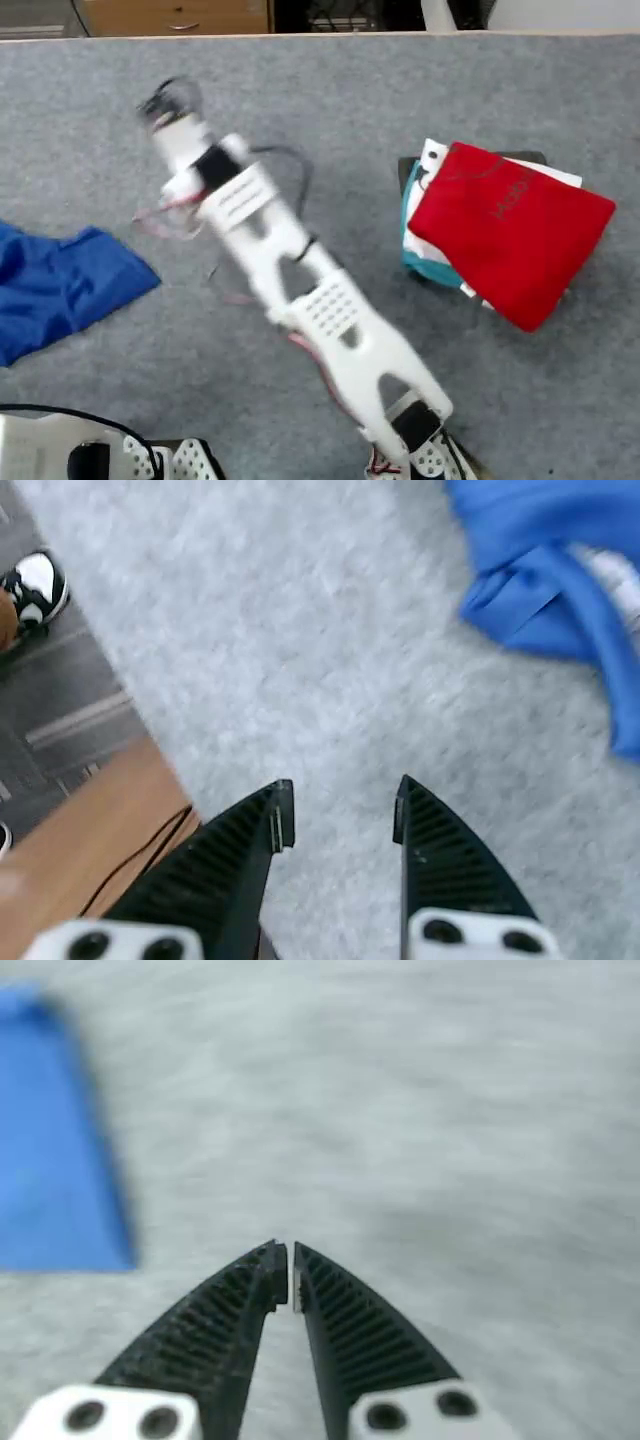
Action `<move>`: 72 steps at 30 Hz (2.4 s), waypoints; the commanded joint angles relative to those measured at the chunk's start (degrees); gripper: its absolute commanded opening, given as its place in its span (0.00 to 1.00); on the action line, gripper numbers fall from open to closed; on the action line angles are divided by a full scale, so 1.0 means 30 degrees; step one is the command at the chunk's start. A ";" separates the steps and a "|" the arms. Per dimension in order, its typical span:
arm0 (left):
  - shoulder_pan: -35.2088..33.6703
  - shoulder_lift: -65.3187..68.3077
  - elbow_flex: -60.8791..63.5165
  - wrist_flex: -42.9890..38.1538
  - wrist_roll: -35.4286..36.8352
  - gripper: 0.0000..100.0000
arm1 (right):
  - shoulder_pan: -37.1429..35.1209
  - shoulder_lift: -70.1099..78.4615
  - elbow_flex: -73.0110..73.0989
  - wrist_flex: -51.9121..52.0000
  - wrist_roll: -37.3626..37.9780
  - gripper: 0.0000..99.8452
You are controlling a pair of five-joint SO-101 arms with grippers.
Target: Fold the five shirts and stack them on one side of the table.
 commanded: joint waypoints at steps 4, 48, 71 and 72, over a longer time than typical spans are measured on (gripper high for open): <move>0.3795 -0.0176 -0.2886 0.0615 0.2286 0.19 | 0.3663 -0.9011 1.2147 0.0029 0.1407 0.01; 0.1861 -0.0322 -0.4117 0.1231 0.5949 0.19 | -0.5832 0.2974 -0.0484 0.0088 -0.5802 0.01; 2.1905 0.3546 -1.0066 0.1260 1.4242 0.28 | 0.7355 -1.7158 3.2630 -0.2637 0.9612 0.01; 2.2930 0.4396 -1.1121 0.1348 1.5209 0.28 | 0.7385 -1.7128 3.2982 -0.3253 0.9436 0.01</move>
